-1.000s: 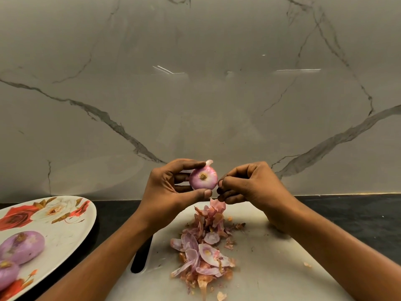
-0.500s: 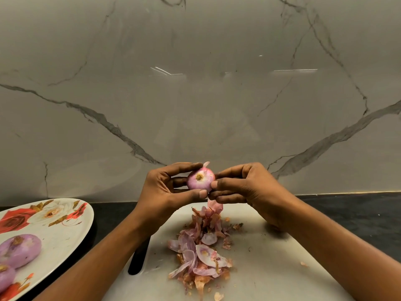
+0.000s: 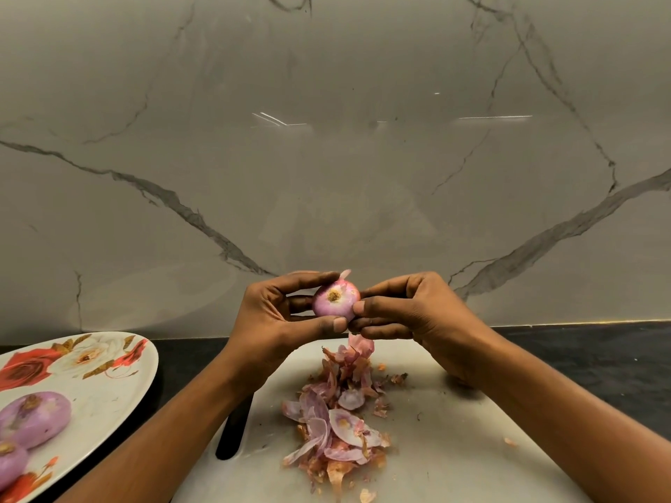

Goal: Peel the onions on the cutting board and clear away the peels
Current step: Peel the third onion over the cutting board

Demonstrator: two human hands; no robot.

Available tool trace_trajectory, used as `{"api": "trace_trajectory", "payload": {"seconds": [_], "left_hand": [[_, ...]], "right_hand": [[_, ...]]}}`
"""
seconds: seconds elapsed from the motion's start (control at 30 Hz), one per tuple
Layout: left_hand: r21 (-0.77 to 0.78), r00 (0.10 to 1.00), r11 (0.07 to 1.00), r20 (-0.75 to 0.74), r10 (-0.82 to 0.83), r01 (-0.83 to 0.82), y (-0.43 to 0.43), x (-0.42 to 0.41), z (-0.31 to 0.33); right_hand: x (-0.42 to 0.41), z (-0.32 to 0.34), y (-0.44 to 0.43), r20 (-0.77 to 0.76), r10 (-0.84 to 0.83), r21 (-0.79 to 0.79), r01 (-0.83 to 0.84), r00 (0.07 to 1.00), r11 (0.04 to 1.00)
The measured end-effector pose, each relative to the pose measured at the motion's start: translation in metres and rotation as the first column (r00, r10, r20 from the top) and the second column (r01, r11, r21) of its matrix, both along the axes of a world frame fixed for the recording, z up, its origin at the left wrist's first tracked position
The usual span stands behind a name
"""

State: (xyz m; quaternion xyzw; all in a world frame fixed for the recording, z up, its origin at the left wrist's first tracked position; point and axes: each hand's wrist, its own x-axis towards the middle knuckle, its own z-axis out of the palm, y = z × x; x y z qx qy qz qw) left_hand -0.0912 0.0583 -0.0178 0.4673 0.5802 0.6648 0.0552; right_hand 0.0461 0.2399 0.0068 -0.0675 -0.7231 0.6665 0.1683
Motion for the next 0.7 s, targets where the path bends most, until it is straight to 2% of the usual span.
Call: {"api": "trace_trajectory", "payload": {"seconds": [0.3,0.7], "left_hand": [[0.017,0.998,0.999,0.058,-0.034,0.033,0.0007,0.0025,0.0012],[0.043,0.994,0.999,0.109,0.004,-0.008,0.0003,0.0016,0.0039]], "right_hand": [[0.0001,-0.0053,-0.0028,-0.061,-0.067,0.045,0.070,0.996,0.997],[0.0023,0.0020,0.0006,0.069,0.039,-0.035,-0.036,0.997,0.999]]}}
